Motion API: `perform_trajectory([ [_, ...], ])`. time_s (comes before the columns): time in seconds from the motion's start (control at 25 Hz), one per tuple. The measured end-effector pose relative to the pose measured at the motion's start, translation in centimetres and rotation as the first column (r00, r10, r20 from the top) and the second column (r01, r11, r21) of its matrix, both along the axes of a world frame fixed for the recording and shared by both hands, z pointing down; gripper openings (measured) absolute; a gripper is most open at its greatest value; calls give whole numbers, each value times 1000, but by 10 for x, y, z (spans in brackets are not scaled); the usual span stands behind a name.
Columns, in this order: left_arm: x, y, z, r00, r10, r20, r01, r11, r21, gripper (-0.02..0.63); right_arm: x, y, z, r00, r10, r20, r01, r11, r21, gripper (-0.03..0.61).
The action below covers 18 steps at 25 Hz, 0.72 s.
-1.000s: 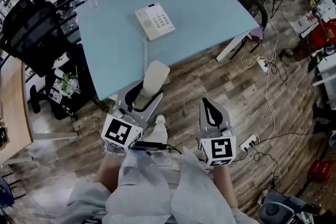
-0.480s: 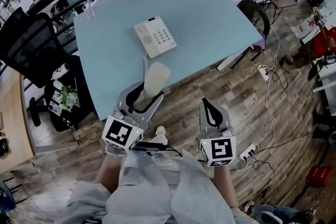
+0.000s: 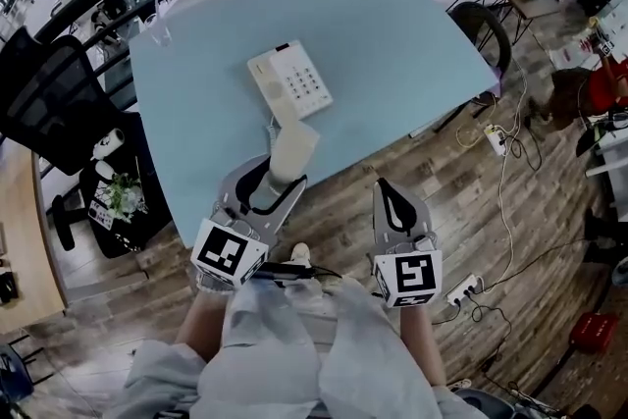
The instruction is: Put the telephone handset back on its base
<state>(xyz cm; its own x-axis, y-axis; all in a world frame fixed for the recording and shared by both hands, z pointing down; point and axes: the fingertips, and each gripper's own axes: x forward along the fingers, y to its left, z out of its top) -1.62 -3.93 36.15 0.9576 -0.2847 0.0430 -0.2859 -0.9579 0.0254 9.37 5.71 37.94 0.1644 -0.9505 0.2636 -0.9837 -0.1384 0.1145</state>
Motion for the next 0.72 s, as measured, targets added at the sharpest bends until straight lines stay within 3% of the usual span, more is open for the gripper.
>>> perform_trajectory([
  [0.72, -2, -37, 9, 997, -72, 11, 72, 997, -10, 218, 0, -37, 16, 998, -66, 21, 67, 997, -26, -2],
])
